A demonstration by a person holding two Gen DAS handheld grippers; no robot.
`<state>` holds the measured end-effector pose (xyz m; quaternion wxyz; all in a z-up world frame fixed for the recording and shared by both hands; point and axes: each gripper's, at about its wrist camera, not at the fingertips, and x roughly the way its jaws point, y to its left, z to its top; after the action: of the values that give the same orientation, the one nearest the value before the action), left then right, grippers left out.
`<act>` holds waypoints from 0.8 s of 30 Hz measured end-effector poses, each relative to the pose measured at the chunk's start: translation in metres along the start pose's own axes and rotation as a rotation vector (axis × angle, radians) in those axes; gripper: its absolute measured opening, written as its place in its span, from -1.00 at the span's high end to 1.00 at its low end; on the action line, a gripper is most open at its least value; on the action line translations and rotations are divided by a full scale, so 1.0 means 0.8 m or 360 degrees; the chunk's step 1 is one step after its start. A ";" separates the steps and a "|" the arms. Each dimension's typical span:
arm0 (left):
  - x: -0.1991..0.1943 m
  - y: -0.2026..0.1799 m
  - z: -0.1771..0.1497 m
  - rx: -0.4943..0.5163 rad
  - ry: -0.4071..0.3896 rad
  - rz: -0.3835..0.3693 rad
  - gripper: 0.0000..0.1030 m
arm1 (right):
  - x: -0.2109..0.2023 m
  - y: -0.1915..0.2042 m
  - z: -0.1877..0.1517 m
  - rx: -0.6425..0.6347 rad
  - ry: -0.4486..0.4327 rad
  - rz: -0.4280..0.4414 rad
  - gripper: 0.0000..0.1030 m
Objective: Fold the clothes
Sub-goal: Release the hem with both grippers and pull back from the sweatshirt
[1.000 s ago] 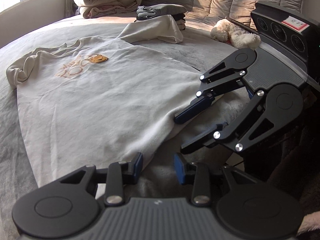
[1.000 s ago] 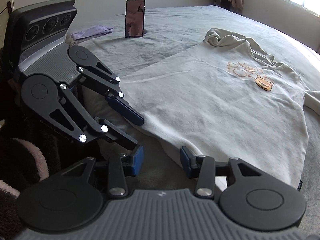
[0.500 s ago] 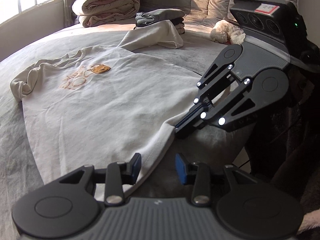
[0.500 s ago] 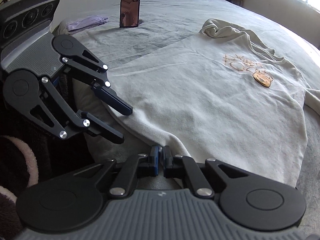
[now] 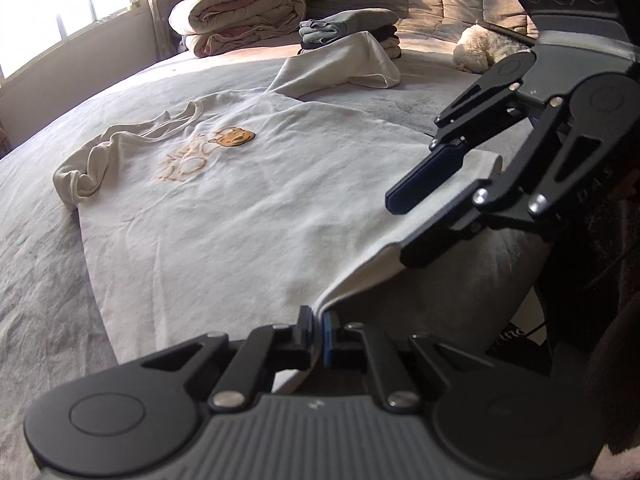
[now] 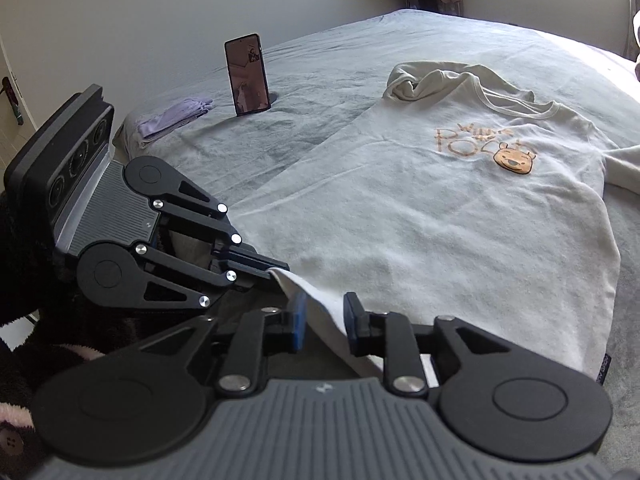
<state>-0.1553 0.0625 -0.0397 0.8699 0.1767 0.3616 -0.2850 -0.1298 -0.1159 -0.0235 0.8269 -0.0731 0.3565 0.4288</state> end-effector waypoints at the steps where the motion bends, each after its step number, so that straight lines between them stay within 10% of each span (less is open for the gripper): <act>1: 0.000 0.001 0.001 -0.0015 0.0001 -0.0006 0.91 | 0.000 0.007 0.000 -0.0049 -0.0015 -0.0008 -0.10; 5: -0.004 -0.002 0.003 0.0016 -0.0012 -0.0004 0.91 | 0.026 0.038 -0.004 -0.0325 0.0039 -0.0170 -0.06; 8: -0.007 -0.007 -0.001 0.0083 0.0005 -0.0014 0.91 | 0.048 0.050 -0.014 -0.0509 0.0130 -0.0337 0.70; 12: -0.003 -0.015 -0.012 0.0190 0.0060 -0.0019 0.91 | 0.046 0.049 -0.028 -0.0627 0.0179 -0.0413 0.89; 24: -0.031 0.004 -0.045 0.0060 0.0132 -0.0241 0.89 | -0.029 0.012 -0.062 -0.0345 0.0287 -0.0423 0.96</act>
<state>-0.1868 0.0926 -0.0453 0.8267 0.1769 0.4042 -0.3491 -0.1719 -0.1465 -0.0428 0.8281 -0.2464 0.3681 0.3435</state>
